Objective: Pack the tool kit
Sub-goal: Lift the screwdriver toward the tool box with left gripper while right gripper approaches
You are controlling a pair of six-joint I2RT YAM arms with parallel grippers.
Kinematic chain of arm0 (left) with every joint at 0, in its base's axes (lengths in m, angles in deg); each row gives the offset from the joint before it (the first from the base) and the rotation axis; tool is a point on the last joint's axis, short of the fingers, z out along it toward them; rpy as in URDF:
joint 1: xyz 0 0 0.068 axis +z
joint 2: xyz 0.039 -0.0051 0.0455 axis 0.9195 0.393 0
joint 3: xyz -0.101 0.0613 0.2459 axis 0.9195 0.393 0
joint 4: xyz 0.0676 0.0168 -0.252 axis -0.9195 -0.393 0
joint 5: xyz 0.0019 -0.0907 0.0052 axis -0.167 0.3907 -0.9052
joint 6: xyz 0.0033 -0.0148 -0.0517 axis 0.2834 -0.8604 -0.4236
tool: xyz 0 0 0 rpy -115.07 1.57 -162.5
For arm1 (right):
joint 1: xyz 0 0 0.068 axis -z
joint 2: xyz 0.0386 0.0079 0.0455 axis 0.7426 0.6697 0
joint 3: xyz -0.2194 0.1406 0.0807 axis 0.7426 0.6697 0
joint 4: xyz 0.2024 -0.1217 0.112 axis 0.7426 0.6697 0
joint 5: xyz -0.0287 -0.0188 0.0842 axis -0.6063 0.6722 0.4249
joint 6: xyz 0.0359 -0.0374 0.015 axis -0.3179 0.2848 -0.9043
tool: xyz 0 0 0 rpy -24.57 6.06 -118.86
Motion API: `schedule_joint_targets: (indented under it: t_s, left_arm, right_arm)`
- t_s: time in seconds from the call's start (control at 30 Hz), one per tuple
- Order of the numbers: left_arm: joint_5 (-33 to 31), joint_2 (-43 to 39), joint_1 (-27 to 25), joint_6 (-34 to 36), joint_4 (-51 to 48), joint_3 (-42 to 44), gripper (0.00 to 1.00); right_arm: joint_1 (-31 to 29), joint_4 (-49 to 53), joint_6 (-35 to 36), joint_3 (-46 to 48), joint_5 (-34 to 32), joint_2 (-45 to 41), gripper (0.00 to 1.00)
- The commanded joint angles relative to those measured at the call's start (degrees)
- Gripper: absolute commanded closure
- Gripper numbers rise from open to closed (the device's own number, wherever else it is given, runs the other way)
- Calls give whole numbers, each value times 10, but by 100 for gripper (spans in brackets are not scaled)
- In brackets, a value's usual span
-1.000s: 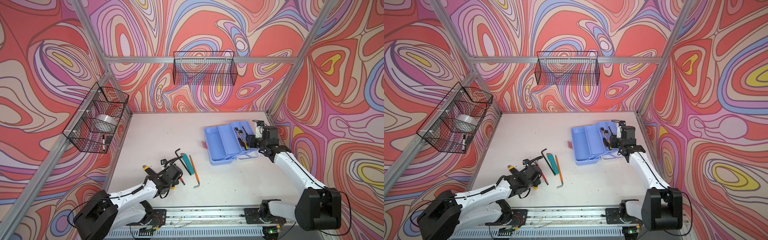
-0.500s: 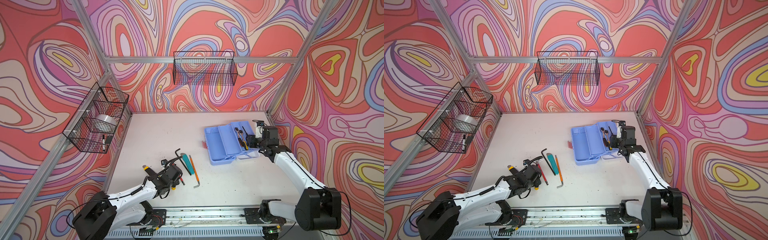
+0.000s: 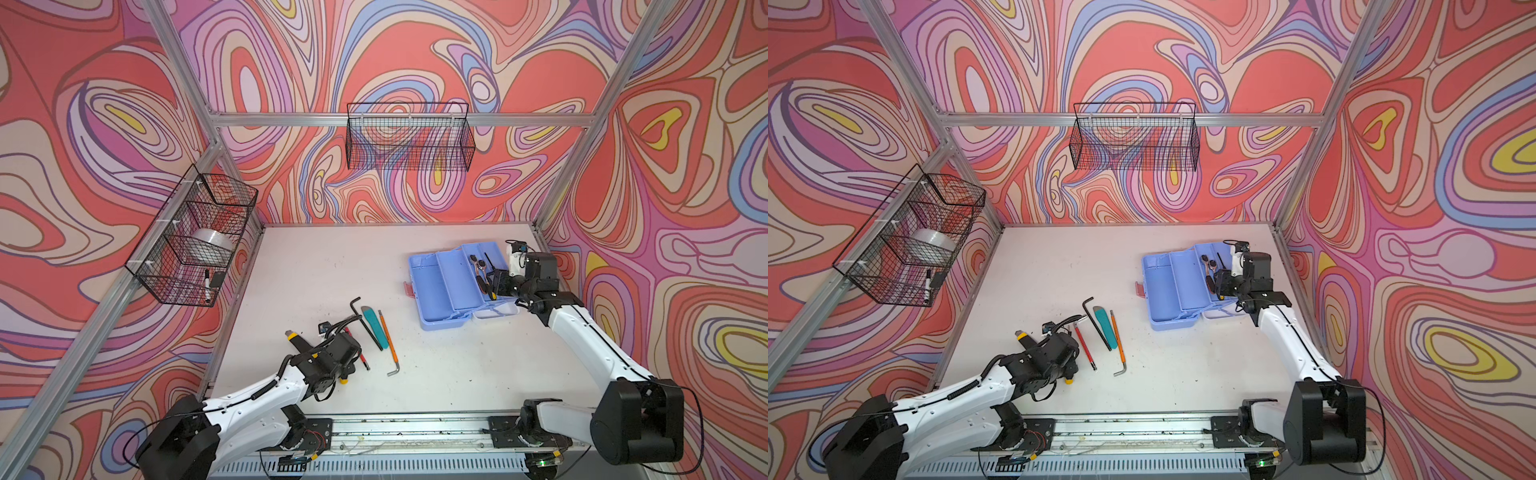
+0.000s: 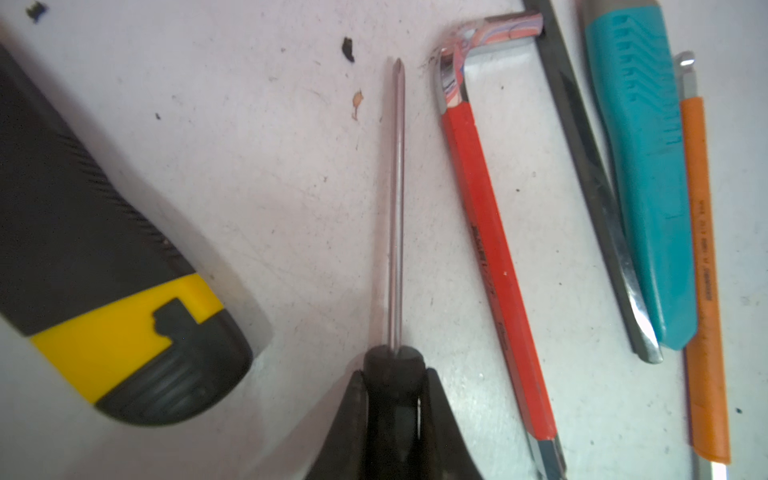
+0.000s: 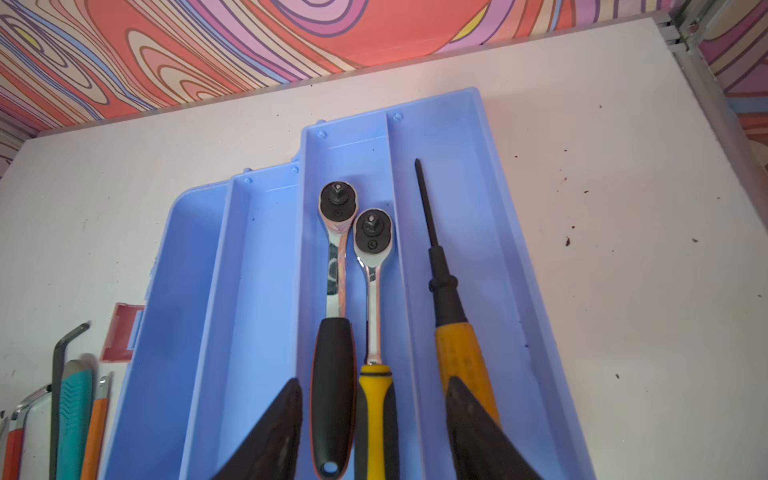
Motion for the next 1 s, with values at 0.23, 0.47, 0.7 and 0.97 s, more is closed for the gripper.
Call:
schedule_joint_targets:
  t_s: [0.23, 0.47, 0.7, 0.97]
  left_arm:
    - [-21, -1, -18, 19, -25, -69, 100]
    - [-11, 44, -27, 47, 10, -122, 100]
    - [19, 113, -34, 79, 74, -178, 100]
    - [65, 181, -41, 107, 156, -232, 100]
  right_arm:
    - [-15, -34, -66, 14, 55, -15, 47]
    - [-64, -56, -104, 10, 67, -2, 49]
    - [-169, -99, -143, -4, 51, 47, 50]
    - [-255, -149, -185, -32, 46, 119, 52]
